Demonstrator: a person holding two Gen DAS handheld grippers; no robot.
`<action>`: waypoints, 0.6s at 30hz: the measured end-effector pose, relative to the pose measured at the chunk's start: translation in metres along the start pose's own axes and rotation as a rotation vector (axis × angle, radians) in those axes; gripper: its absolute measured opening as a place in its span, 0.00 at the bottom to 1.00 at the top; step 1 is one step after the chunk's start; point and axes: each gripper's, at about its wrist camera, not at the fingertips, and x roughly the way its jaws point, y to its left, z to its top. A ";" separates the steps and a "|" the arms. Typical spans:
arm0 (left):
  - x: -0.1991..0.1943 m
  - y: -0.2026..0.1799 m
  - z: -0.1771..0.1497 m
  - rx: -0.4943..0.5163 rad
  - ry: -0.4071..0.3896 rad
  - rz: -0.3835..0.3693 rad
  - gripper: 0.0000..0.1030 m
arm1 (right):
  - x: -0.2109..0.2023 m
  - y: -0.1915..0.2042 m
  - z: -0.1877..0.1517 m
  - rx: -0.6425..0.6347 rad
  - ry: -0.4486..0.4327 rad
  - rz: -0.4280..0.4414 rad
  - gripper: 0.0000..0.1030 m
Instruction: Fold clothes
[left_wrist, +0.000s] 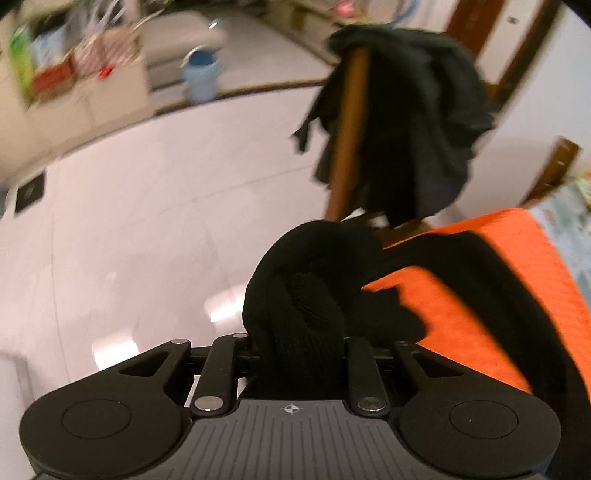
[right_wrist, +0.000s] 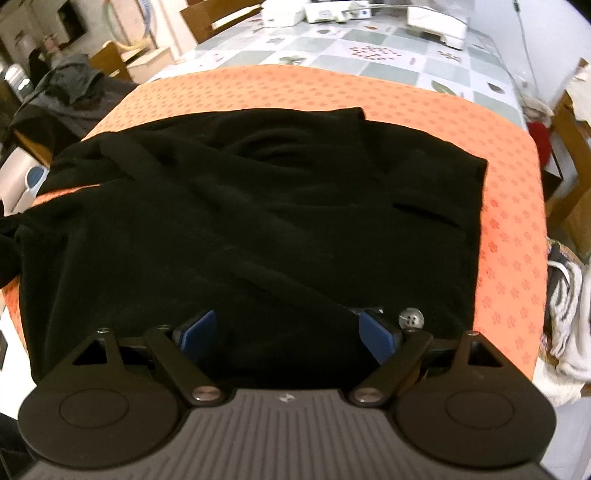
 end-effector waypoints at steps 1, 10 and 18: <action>0.004 0.007 -0.002 -0.016 0.000 -0.002 0.21 | 0.001 0.002 0.001 -0.011 0.004 0.002 0.86; -0.036 -0.017 0.055 0.022 -0.173 -0.153 0.20 | 0.002 0.013 0.007 -0.075 0.013 -0.010 0.86; -0.003 -0.018 0.103 -0.013 -0.172 -0.112 0.48 | -0.002 0.020 -0.002 -0.057 -0.002 -0.035 0.86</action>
